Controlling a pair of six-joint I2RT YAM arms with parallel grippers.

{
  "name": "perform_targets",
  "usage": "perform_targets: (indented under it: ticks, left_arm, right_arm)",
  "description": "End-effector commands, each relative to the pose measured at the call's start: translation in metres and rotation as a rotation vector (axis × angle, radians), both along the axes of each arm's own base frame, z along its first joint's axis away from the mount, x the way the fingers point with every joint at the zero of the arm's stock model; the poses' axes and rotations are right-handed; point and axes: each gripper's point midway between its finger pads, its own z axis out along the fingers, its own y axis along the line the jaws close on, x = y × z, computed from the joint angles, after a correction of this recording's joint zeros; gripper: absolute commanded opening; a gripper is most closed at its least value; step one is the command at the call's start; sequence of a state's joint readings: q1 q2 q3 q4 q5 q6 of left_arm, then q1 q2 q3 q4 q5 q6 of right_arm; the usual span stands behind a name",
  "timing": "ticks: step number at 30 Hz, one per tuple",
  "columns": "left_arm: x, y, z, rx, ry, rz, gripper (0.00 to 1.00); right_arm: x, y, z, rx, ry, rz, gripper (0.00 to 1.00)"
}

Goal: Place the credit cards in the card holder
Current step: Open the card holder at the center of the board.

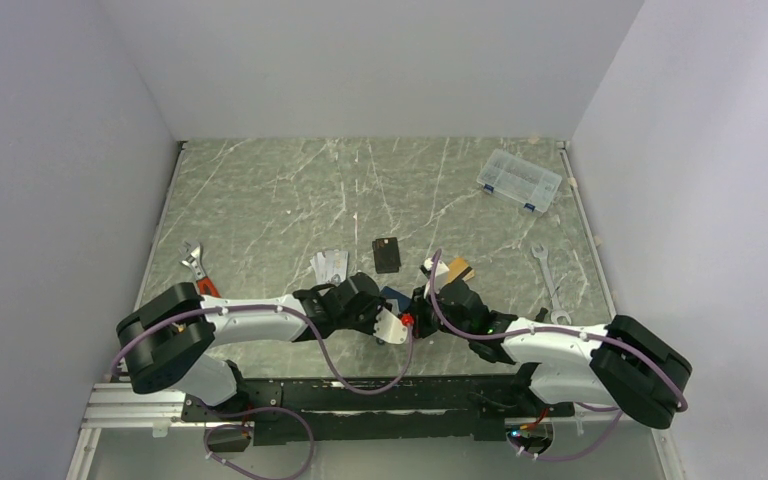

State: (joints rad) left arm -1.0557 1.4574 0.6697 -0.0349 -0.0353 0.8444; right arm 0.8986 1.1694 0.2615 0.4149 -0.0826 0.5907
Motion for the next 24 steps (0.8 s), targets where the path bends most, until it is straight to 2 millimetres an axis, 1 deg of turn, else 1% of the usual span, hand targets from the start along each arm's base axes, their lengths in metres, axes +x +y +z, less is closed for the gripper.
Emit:
perform_targets:
  ticks: [1,4,7,9,13,16,17,18,20,24]
  left_arm:
    - [0.0,-0.026,0.017,-0.073,-0.055,-0.093,0.23]
    - [-0.003,-0.029,0.016,-0.075,-0.09,-0.127,0.2]
    - [-0.005,-0.033,0.018,-0.087,-0.112,-0.15,0.11]
    - [-0.006,-0.033,0.018,-0.082,-0.116,-0.159,0.07]
    - [-0.009,-0.03,0.017,-0.069,-0.076,-0.134,0.0]
    - [-0.006,-0.029,0.025,-0.088,-0.03,-0.073,0.0]
    - [-0.004,-0.025,0.026,-0.083,-0.005,-0.042,0.0]
    - [-0.003,-0.025,0.03,-0.093,0.016,-0.012,0.0]
    - [0.007,-0.017,0.037,-0.096,0.064,0.071,0.0]
    - [0.015,-0.008,0.046,-0.109,0.146,0.168,0.0]
  right_arm:
    - [-0.001,-0.006,-0.005,-0.036,-0.012,-0.002,0.0]
    - [-0.002,-0.006,-0.006,-0.037,-0.011,0.001,0.0]
    - [-0.001,-0.006,-0.005,-0.035,-0.015,-0.001,0.0]
    - [0.0,-0.008,-0.003,-0.036,-0.021,-0.007,0.0]
    - [0.002,-0.011,0.007,-0.026,-0.049,-0.023,0.0]
    - [0.003,-0.012,0.016,-0.013,-0.068,-0.029,0.0]
    - [0.003,-0.013,0.017,-0.01,-0.07,-0.032,0.0]
    - [0.003,-0.014,0.018,-0.01,-0.071,-0.034,0.0]
    - [0.001,-0.015,0.016,-0.012,-0.066,-0.032,0.0]
    - [-0.002,-0.016,0.014,-0.009,-0.06,-0.024,0.0]
